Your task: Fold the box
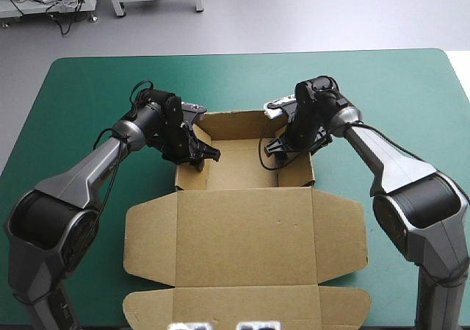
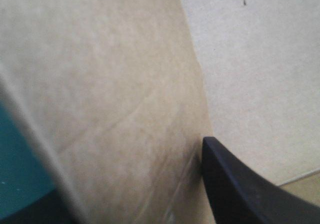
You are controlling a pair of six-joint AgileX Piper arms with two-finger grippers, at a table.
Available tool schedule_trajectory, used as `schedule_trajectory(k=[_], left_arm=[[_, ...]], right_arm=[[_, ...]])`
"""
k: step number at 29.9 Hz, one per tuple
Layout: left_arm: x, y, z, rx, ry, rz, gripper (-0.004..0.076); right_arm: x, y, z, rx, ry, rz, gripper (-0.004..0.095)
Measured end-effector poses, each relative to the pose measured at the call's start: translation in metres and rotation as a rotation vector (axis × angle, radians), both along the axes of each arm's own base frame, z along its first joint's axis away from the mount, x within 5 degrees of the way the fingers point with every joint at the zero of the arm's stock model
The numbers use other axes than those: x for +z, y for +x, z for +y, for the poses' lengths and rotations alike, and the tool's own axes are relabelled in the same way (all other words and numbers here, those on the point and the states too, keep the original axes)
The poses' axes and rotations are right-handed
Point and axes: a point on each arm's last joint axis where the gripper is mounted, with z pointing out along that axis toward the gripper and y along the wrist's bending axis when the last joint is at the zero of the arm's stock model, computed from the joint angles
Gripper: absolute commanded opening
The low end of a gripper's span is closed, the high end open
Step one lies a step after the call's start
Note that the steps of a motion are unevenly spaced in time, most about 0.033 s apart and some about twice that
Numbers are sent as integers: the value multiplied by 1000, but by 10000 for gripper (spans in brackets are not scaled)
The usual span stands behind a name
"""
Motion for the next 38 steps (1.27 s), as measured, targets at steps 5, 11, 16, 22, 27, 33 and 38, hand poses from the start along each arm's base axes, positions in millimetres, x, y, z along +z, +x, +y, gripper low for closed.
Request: schedule_trajectory(k=[5, 11, 16, 22, 27, 33, 38], left_arm=[[27, -3, 0, -13, -32, -50, 412], [60, -9, 7, -24, -13, -121, 412], [88, -15, 18, -28, 42, -231, 412], [127, -37, 34, -18, 61, -350, 412], [163, -62, 49, -4, 60, -473, 362], [214, -109, 73, 24, 29, -672, 145], [238, -155, 96, -13, 59, -757, -10]], right_arm=[[27, -5, -1, 5, 24, -68, 762], [71, -13, -5, 23, 52, -191, 762], [101, -23, -12, 33, 60, -275, 762], [127, -39, -19, 41, 80, -337, 738], [149, -55, -25, 55, 96, -392, 671], [175, -75, -34, 89, 110, -468, 552], [184, -83, -37, 97, 119, -493, 385]])
